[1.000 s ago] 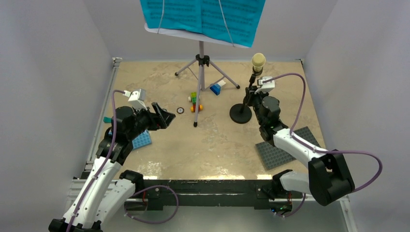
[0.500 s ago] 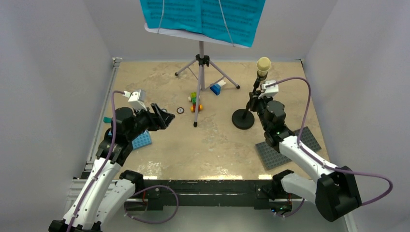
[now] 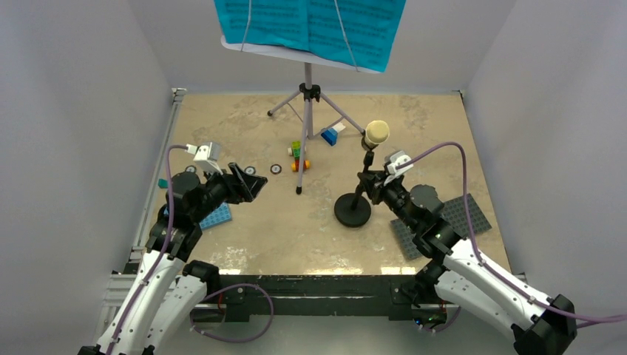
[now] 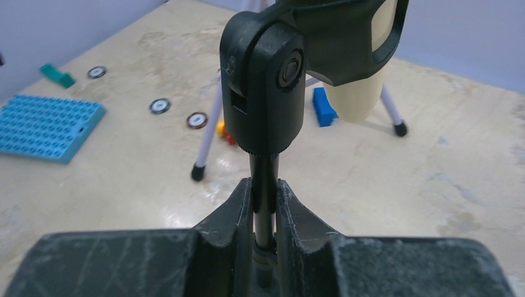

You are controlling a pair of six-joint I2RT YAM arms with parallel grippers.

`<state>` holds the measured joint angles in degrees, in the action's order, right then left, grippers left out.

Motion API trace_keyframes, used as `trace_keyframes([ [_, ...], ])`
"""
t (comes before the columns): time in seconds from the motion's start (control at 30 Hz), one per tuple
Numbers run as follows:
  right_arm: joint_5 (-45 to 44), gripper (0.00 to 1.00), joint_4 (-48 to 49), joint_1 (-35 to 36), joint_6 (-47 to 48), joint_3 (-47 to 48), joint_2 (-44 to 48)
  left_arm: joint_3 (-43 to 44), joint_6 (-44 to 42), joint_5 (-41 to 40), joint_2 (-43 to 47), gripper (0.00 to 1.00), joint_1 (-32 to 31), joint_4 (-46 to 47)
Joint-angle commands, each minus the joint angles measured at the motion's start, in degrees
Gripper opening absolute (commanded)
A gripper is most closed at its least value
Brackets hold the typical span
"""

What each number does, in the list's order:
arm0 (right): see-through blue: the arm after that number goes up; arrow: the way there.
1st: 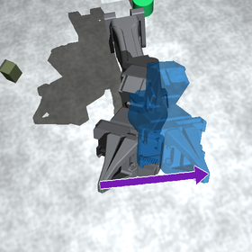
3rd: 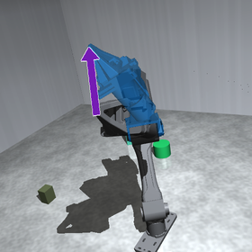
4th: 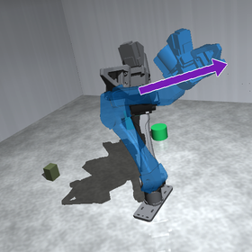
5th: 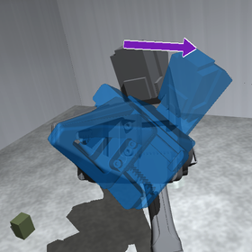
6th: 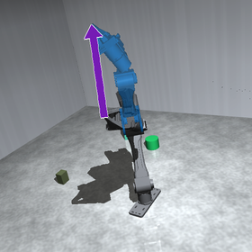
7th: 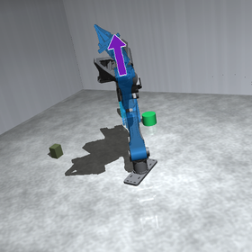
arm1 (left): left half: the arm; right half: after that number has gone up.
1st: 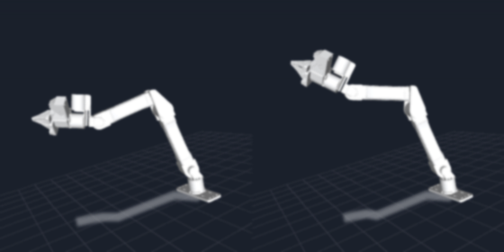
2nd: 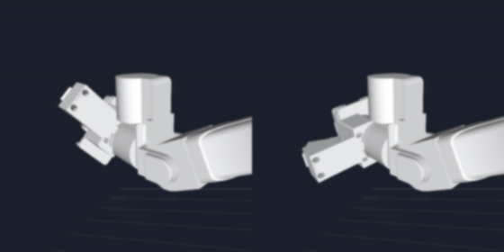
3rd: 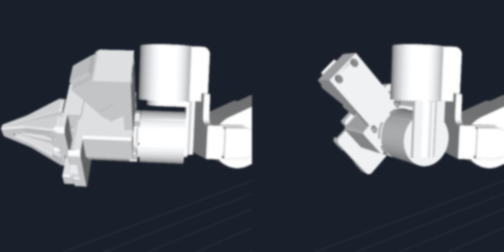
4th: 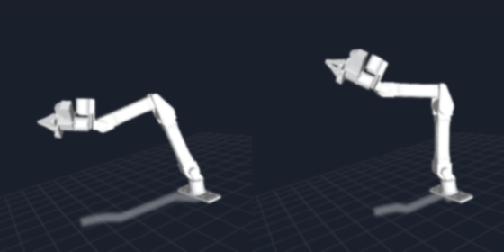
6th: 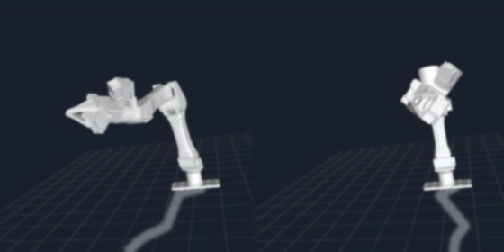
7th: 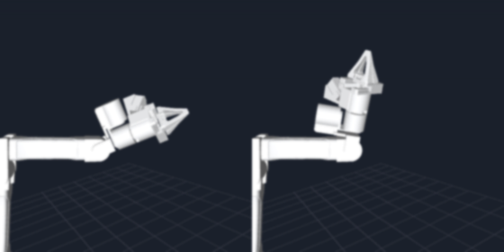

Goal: Pack up the instrument practice props

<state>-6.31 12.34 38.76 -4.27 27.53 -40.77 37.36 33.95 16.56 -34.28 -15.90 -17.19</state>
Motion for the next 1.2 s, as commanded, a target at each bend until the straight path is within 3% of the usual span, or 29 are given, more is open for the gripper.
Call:
trace_keyframes([
  [0.0, 1.3, 0.00, 6.1, 5.2, -2.2, 0.4, 1.1, -1.1, 1.6, 0.8, 1.3, 0.75, -0.3, 2.4],
  [0.2, -0.9, 0.00, 10.6, 13.1, -1.6, 3.0, -6.2, -2.0, 3.0, -1.1, 2.9, 0.74, -0.3, 1.9],
  [0.4, -0.9, 0.00, 15.6, 16.7, -1.3, 6.8, -13.2, -2.1, 2.6, -3.5, 4.9, 0.73, -0.3, -0.6],
  [0.7, 1.0, 0.00, 18.7, 18.7, -1.6, 13.2, -22.4, -2.3, 2.7, -4.5, 5.2, 0.74, -0.3, -1.1],
  [1.0, 0.2, 0.00, 29.5, 19.2, -1.9, 12.9, -29.5, -2.6, 2.4, -5.2, 5.2, 0.74, -0.3, -1.0],
  [1.17, 0.4, 0.00, 30.8, 19.4, -1.9, 12.9, -33.6, -2.5, 2.2, -5.1, 5.2, 0.74, -0.3, -1.4],
])
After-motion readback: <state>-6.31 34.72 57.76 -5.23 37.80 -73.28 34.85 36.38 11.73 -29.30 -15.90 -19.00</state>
